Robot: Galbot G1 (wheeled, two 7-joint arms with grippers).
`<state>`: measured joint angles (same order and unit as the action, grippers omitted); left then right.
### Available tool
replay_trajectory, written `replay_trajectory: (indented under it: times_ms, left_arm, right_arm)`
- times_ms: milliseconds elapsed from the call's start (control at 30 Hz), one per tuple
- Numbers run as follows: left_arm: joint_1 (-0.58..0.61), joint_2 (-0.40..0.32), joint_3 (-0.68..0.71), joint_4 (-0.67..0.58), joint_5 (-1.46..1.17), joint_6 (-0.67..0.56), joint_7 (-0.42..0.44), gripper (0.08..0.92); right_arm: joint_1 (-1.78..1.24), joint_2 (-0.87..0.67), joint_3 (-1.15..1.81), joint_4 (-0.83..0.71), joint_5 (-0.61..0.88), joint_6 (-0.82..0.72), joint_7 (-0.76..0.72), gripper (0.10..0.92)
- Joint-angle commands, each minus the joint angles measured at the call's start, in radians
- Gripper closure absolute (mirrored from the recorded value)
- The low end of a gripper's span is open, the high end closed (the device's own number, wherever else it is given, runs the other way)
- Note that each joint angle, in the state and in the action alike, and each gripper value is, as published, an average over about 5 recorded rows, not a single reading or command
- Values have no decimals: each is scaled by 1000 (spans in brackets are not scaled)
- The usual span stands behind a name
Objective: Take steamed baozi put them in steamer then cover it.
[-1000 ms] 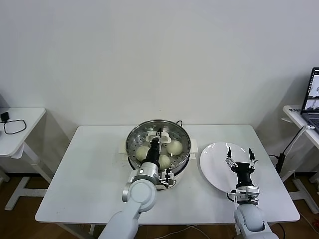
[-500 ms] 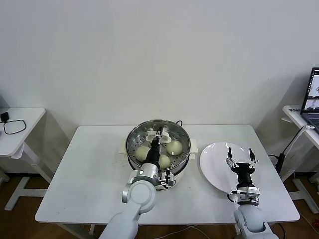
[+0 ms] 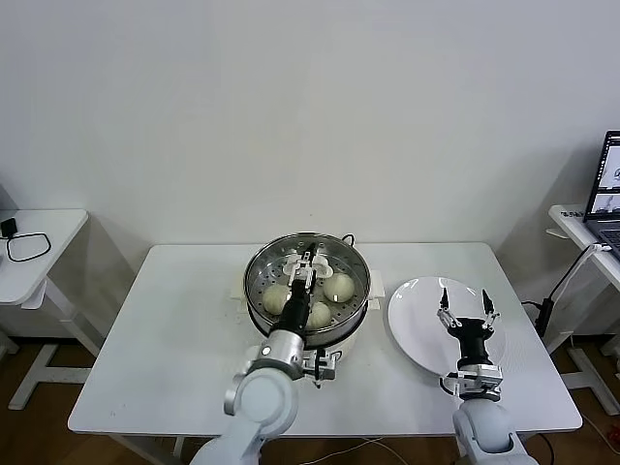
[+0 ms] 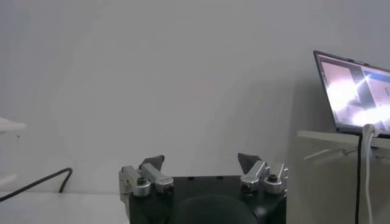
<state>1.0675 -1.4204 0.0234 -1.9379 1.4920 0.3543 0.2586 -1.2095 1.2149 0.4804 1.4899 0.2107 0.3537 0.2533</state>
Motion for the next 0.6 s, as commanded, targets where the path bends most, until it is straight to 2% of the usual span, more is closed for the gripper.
replay_trajectory:
  times_ms: [33, 200, 300, 333, 467, 600]
  left_arm:
    - [131, 96, -71, -257, -251, 14, -53, 189]
    - [141, 116, -233, -254, -839, 6, -323, 178]
    - [156, 139, -361, -185, -1249, -110, -435, 177]
    - [169, 148, -404, -158, -1370, -164, -449, 177]
    - [238, 172, -528, -38, -1635, -396, -371, 177]
    - [289, 194, -572, 24, -1714, -488, -293, 177]
  right_arm:
    - [-8, 3, 3, 15, 12, 6, -22, 203]
    - [-47, -15, 7, 57, 111, -23, -80, 203]
    - [-67, -27, 9, 75, 163, -67, -87, 203]
    - [-72, -30, 12, 76, 177, -79, -90, 203]
    - [-97, -34, 31, 80, 222, -104, -122, 203]
    - [-118, -32, 54, 86, 245, -112, -165, 203]
